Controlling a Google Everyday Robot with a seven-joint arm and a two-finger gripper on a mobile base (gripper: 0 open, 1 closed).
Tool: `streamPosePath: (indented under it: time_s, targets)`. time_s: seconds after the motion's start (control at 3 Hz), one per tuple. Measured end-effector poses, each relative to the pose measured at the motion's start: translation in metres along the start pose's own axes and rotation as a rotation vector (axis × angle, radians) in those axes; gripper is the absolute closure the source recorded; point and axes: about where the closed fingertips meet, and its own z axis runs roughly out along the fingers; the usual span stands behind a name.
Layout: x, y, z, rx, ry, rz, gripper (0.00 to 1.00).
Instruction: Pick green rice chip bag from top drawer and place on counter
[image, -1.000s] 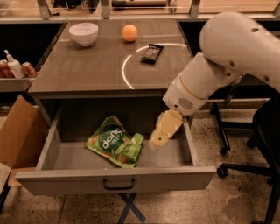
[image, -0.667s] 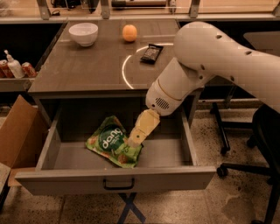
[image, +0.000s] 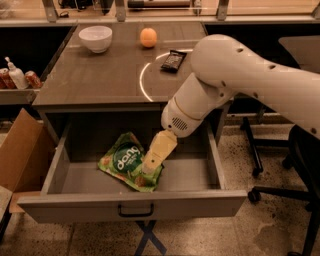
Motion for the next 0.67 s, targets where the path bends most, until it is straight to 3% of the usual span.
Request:
streamPosePath:
  time_s: [0.33, 0.67]
  targets:
    - [-0.008, 0.004, 0.031, -0.003, -0.006, -0.025, 0.0]
    - [-0.02, 0.0, 0.061, 0.042, -0.017, -0.037, 0.0]
